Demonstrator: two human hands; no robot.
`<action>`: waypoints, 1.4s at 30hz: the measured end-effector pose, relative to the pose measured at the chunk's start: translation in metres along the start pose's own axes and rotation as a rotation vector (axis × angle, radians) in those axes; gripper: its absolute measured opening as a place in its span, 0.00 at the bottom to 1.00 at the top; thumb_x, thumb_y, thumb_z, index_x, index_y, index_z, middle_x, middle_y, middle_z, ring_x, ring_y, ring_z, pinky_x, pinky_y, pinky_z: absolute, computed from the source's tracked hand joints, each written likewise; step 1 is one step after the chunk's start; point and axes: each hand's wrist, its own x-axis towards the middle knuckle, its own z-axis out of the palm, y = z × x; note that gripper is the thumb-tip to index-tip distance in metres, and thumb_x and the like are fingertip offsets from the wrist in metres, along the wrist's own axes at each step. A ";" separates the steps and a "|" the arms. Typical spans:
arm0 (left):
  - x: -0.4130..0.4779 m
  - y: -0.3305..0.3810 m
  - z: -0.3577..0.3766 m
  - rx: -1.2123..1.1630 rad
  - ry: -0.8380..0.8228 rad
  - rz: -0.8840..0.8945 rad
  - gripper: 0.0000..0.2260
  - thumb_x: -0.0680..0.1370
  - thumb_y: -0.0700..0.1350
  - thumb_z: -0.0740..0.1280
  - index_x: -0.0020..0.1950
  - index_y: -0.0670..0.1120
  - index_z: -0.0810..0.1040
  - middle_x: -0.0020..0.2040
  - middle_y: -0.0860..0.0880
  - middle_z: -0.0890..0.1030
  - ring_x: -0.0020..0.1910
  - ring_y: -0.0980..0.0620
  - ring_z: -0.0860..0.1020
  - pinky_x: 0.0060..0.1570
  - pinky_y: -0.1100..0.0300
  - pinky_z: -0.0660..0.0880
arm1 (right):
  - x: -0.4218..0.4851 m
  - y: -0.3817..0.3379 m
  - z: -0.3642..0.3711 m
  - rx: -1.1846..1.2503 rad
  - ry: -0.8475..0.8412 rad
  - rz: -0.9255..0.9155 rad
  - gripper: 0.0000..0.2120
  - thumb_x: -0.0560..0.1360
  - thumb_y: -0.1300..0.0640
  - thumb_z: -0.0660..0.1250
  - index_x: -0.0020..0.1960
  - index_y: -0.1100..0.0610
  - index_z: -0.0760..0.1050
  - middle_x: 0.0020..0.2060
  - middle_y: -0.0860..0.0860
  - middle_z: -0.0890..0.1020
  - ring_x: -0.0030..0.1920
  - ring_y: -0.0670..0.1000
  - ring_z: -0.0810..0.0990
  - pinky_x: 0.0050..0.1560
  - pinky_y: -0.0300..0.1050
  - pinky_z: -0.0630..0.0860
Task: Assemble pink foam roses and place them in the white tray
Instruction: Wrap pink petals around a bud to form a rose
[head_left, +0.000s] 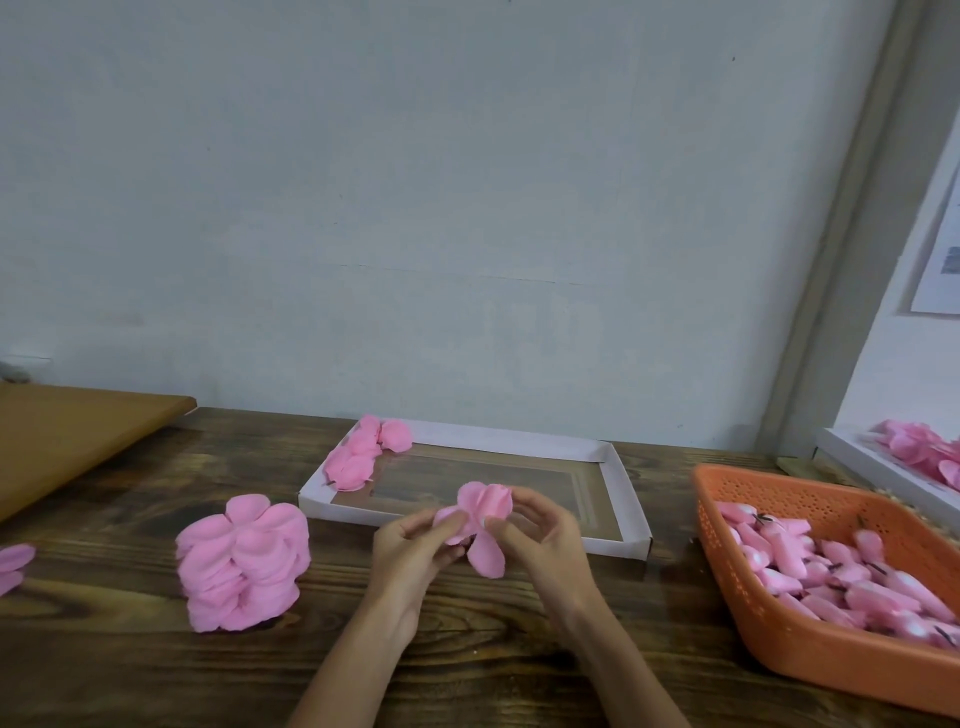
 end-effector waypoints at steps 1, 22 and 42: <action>0.000 0.001 0.001 -0.025 0.016 -0.003 0.11 0.73 0.38 0.78 0.55 0.37 0.86 0.52 0.39 0.87 0.52 0.41 0.87 0.53 0.49 0.83 | 0.000 0.001 0.001 -0.016 -0.014 -0.007 0.13 0.77 0.63 0.75 0.60 0.54 0.84 0.56 0.51 0.87 0.58 0.52 0.86 0.54 0.42 0.82; -0.005 0.002 0.007 -0.094 0.070 0.011 0.11 0.72 0.47 0.77 0.44 0.39 0.88 0.39 0.41 0.83 0.41 0.45 0.79 0.43 0.52 0.77 | -0.002 -0.002 0.007 -0.081 -0.117 0.018 0.11 0.78 0.56 0.73 0.59 0.48 0.84 0.57 0.50 0.87 0.59 0.52 0.85 0.60 0.54 0.83; 0.008 -0.002 0.010 -0.291 -0.018 -0.105 0.36 0.85 0.65 0.48 0.46 0.45 0.90 0.49 0.43 0.88 0.43 0.47 0.88 0.50 0.47 0.77 | -0.005 0.005 0.024 -0.275 -0.146 0.043 0.15 0.75 0.57 0.77 0.60 0.49 0.78 0.54 0.46 0.86 0.56 0.49 0.85 0.58 0.50 0.84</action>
